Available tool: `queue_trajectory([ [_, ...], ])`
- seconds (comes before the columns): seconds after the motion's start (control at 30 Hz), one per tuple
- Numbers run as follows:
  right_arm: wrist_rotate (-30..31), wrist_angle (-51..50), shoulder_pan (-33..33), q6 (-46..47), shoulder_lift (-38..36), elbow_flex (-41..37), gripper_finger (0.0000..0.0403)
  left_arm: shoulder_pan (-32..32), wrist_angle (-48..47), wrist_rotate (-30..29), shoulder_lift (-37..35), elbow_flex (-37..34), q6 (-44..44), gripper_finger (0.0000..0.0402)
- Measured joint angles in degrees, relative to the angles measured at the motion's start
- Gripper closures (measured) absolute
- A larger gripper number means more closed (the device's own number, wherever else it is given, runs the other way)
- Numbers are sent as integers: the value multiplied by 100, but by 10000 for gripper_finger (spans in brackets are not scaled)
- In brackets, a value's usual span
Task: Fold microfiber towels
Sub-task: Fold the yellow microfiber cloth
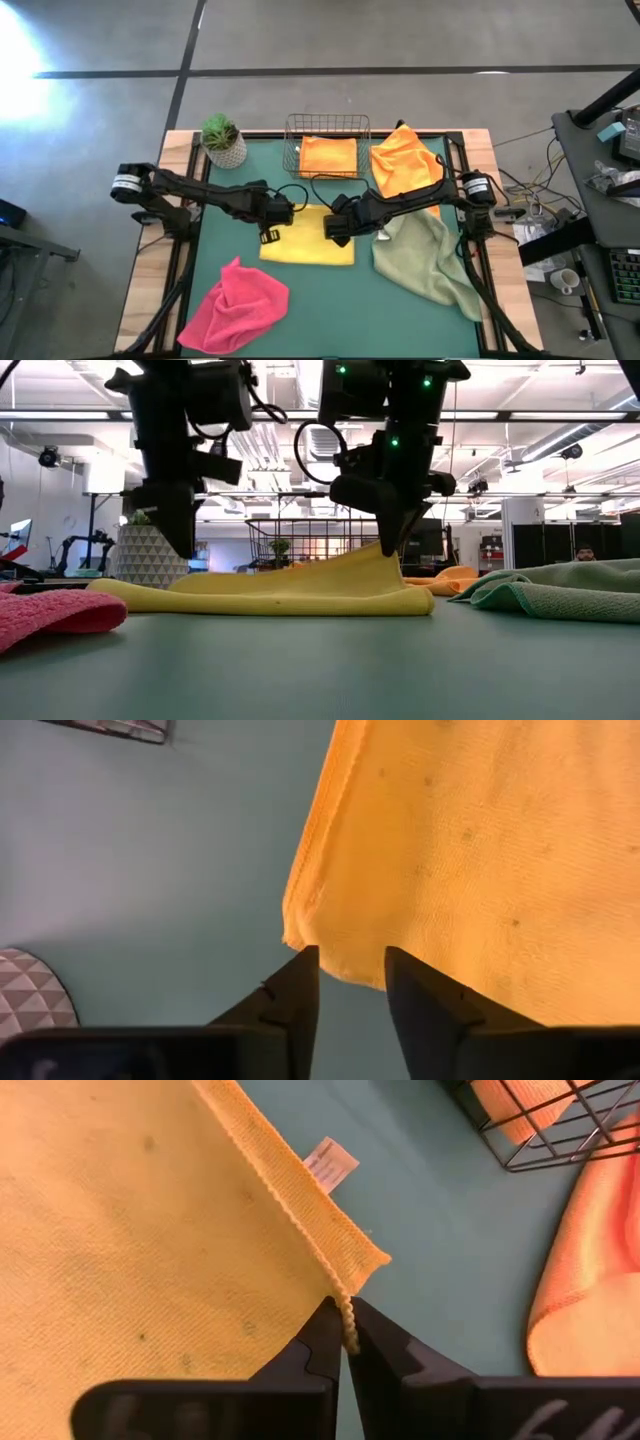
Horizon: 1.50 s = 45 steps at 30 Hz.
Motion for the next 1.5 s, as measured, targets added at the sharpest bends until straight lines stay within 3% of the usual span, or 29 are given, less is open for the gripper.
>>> queue_trajectory([
  [0.3, -21, -60, -139, -95, -114, 6, 310, 0, -191, 48, -746, 38, 103, 286],
  [0.43, -13, -347, -146, -462, -406, 15, 273, -5, -173, 336, -1230, -59, -123, 286],
  [0.63, -38, -463, -140, -1203, -1070, -108, 253, -109, 105, 523, -1799, -485, -756, 285],
  [0.77, -562, -112, -146, -1677, -1425, -532, 261, -294, 766, 927, -2005, -910, -1246, 285],
  [1.03, -1657, 2376, -140, -2636, -1757, -1947, 292, -863, 1801, 1242, -2020, -1496, -1711, 288],
  [1.17, -1893, 3139, -167, -3151, -1708, -2277, 330, -1006, 1937, 1270, -1834, -1552, -1890, 321],
  [1.3, -1919, 3333, -223, -3349, -1635, -2418, 384, -1027, 2117, 1280, -1635, -1552, -1899, 379],
  [1.5, -1906, 3705, -379, -3683, -1533, -2596, 394, -1027, 2279, 1310, -1346, -1550, -1907, 395],
])
